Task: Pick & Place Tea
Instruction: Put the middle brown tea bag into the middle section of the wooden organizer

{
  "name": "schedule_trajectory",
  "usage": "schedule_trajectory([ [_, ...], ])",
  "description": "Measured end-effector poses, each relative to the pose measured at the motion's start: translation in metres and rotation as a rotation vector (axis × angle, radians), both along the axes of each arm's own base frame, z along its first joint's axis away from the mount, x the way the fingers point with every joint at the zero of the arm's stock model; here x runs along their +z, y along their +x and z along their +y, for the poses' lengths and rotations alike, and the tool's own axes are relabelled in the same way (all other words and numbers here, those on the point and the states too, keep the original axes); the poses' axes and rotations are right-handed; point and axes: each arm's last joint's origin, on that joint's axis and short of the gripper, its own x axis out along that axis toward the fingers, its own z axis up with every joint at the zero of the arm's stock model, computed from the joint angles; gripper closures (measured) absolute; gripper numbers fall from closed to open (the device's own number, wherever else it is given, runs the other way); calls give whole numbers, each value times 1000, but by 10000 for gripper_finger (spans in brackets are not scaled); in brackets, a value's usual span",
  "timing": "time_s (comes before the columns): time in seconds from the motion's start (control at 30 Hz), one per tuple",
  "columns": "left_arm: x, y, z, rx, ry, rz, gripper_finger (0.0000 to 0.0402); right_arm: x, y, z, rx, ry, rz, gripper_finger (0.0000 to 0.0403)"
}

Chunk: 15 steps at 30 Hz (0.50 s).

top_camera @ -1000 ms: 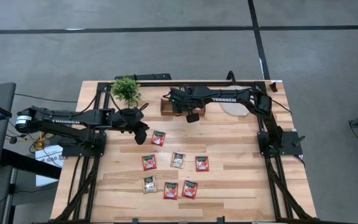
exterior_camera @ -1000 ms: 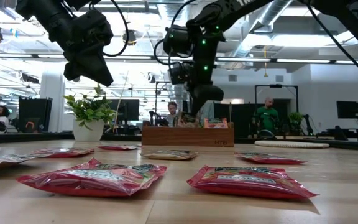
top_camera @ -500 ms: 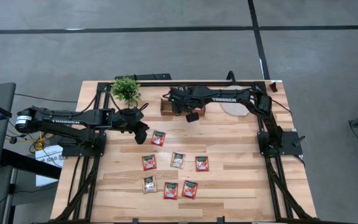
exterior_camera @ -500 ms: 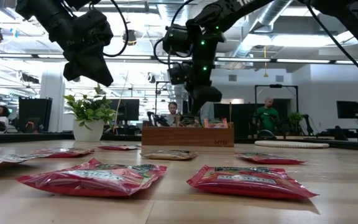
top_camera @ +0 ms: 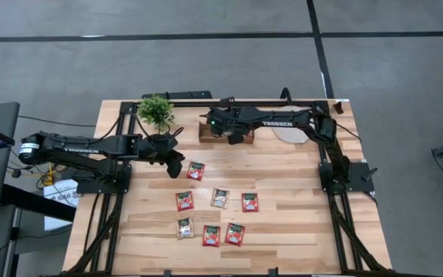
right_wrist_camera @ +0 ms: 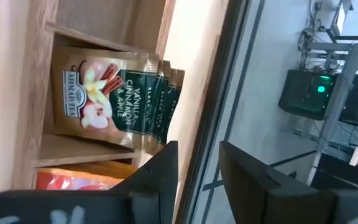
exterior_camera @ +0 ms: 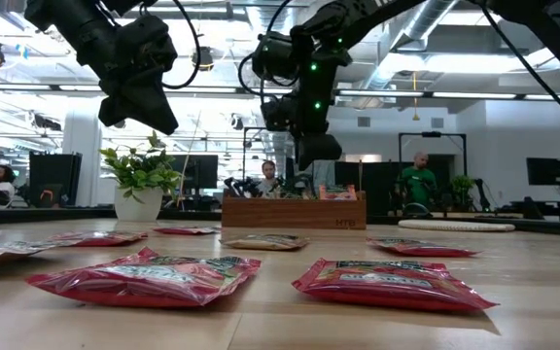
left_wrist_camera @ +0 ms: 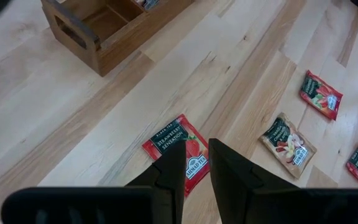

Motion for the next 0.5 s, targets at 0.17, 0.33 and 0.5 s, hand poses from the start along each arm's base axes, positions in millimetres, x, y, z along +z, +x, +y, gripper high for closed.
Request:
schedule_trajectory([
  [0.17, 0, 0, 0, 0, 0, 0, 342, 10, -5, 14, 14, -16, 30, 306],
  [0.33, -1, 0, -1, -10, 3, 8, 342, 44, -20, 46, 84, 171, -29, 321],
  [0.5, -1, 0, -5, -49, 19, 13, 342, 79, -41, 82, 110, 604, -169, 329],
])
